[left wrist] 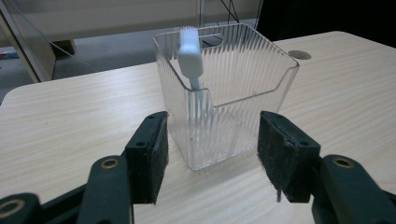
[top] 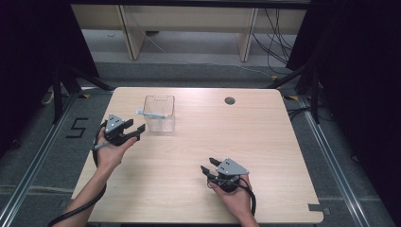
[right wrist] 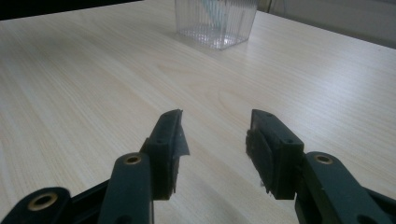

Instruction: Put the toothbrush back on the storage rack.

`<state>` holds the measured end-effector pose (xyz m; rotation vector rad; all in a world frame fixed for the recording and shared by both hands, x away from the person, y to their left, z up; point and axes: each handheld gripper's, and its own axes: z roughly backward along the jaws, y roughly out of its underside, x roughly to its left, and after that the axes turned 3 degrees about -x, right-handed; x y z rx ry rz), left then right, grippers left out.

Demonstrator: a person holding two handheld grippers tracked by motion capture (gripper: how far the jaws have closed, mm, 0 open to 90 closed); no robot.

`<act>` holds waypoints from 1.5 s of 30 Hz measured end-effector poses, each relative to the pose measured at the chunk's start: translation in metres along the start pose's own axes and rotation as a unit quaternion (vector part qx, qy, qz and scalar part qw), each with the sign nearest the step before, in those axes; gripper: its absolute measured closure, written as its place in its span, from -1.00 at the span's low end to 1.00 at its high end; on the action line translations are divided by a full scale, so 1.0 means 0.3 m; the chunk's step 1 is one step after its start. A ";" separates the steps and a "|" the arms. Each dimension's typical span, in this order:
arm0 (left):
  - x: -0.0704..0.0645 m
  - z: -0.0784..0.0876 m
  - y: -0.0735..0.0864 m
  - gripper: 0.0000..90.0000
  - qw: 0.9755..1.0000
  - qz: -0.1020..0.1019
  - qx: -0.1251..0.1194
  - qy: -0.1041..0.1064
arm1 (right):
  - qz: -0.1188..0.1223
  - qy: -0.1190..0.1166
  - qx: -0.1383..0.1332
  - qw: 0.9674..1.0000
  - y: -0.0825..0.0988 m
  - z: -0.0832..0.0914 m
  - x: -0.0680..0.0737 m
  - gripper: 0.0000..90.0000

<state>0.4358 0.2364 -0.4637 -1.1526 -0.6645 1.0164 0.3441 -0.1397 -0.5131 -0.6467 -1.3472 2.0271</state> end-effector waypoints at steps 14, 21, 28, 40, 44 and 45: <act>-0.032 0.086 0.094 -0.08 1.000 -0.003 -0.002 0.008 | -0.004 -0.001 0.004 1.000 -0.001 0.000 0.003 0.21; -0.049 0.122 0.149 -0.09 1.000 -0.010 -0.008 0.013 | 0.003 -0.002 -0.001 1.000 -0.005 -0.002 0.002 0.21; -0.056 0.161 0.212 -0.08 1.000 -0.007 -0.021 0.008 | 0.003 -0.002 -0.002 1.000 -0.003 -0.003 0.004 0.21; -0.052 0.188 0.273 -0.08 0.999 0.006 -0.044 0.000 | -0.001 -0.002 -0.001 1.000 -0.001 -0.002 0.002 0.21; -0.055 0.192 0.276 -0.08 0.999 0.006 -0.053 -0.003 | 0.002 0.000 0.000 1.000 -0.002 0.000 0.000 0.21; -0.055 0.192 0.276 -0.08 0.998 0.007 -0.055 -0.003 | 0.003 0.000 0.000 1.000 -0.002 0.000 -0.001 0.21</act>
